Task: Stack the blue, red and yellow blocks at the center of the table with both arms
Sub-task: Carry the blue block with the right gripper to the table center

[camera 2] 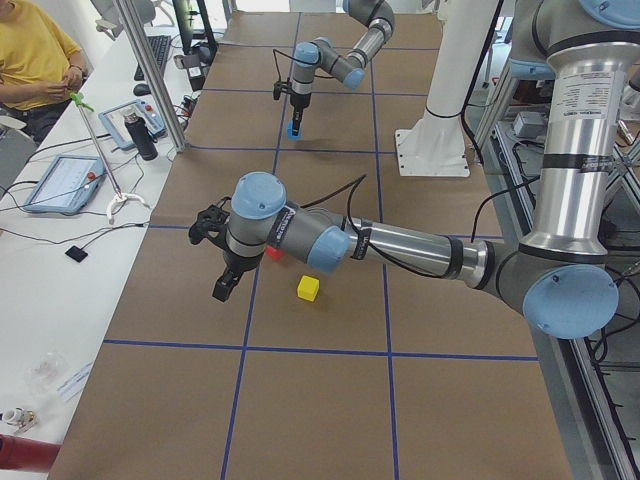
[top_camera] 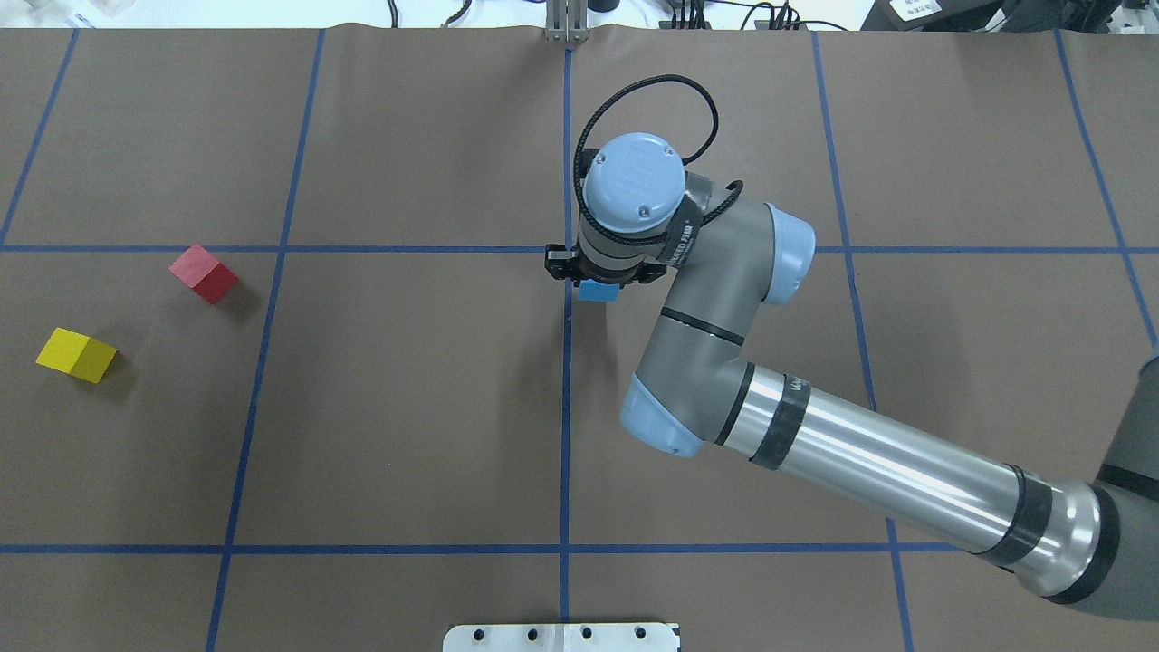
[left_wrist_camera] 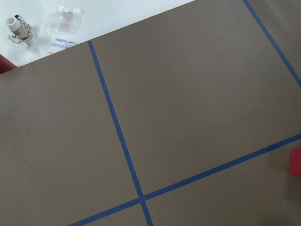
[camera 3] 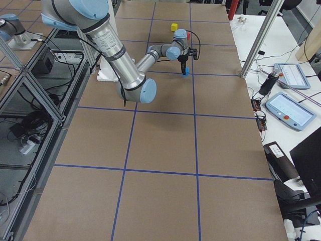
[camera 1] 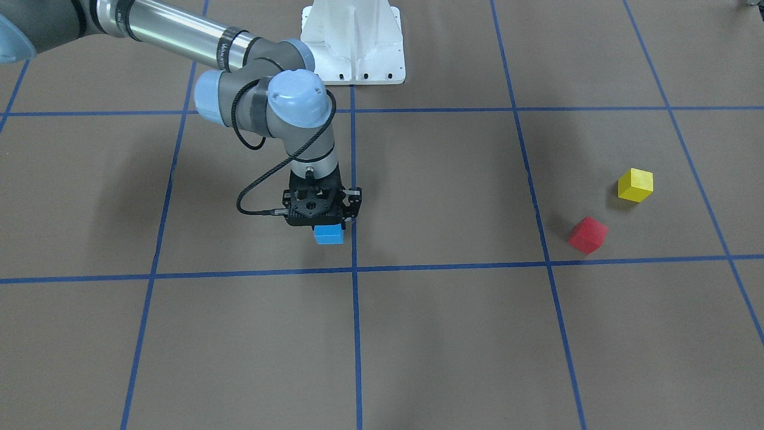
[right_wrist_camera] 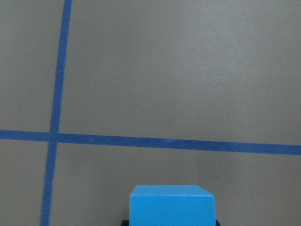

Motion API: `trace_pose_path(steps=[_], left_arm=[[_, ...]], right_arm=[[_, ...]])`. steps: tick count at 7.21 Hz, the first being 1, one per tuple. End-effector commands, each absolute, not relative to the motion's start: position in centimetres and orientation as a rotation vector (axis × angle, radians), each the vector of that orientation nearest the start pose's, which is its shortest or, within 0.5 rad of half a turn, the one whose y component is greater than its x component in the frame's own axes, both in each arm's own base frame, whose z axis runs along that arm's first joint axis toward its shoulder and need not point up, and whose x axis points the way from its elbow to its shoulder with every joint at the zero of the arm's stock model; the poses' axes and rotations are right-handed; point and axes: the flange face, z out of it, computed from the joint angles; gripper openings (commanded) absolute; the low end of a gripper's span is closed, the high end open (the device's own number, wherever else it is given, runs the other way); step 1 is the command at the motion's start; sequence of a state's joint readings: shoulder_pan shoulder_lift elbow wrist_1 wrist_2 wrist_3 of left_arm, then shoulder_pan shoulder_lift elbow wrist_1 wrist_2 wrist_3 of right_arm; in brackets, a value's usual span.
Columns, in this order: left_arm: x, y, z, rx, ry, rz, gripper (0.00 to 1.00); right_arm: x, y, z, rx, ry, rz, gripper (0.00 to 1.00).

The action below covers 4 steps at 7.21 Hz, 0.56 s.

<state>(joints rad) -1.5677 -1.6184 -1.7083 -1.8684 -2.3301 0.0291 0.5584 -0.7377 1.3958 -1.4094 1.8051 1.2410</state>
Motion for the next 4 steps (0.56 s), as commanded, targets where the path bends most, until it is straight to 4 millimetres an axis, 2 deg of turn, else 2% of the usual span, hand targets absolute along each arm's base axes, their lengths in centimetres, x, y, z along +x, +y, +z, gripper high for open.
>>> trace_pose_path(steps=[1,2,3,4], left_arm=[[-6.3,-52.8,53.5,0.465,0.739,0.212,1.00],[-6.3,-52.8,53.4,0.467,0.739,0.212,1.00],[-6.3,-52.8,53.4,0.467,0.738,0.214,1.00],[-6.3,-52.7,53.4,0.467,0.738,0.214,1.00]], right_arm=[[-62.2,-47.4,18.2,0.126,-0.845,0.137,0.13],[-63.0,-46.9,18.6,0.148,-0.829,0.139,0.28],[-63.2,-46.8,18.8,0.149,-0.824,0.139,0.51],[-63.3,-46.5,18.9,0.149,-0.823,0.137,0.99]])
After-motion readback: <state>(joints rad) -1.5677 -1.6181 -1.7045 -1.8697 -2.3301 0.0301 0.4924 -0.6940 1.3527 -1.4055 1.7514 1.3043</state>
